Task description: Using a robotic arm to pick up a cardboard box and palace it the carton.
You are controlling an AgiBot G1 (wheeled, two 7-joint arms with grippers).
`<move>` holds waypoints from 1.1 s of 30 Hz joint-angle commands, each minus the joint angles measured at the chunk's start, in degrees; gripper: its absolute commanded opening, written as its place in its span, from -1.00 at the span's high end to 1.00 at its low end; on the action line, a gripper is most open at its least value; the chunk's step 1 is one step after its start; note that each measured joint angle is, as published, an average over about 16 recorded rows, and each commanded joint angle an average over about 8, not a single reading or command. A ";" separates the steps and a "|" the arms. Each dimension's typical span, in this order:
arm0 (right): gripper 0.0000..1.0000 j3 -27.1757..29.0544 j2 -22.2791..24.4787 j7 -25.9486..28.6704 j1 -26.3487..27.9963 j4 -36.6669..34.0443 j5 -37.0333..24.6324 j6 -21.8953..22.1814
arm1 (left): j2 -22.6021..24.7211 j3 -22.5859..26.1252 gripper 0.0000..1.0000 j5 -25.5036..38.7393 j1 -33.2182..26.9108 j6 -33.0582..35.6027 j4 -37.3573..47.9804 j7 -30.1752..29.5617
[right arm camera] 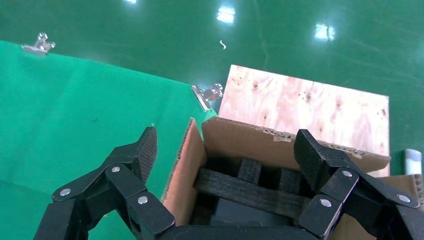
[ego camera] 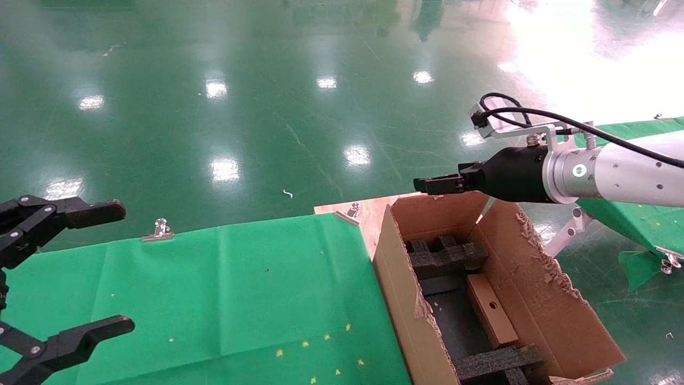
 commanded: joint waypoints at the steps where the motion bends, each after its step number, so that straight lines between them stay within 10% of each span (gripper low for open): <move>1: -1.00 0.40 -0.10 -0.29 -0.40 -0.07 -0.11 -0.14 | 0.00 0.00 -1.00 0.00 0.00 0.00 0.00 0.00; 33: -1.00 49.15 -5.26 -39.10 -32.29 -2.71 19.40 -28.27 | 0.00 0.01 -1.00 -0.01 0.00 0.00 0.00 0.01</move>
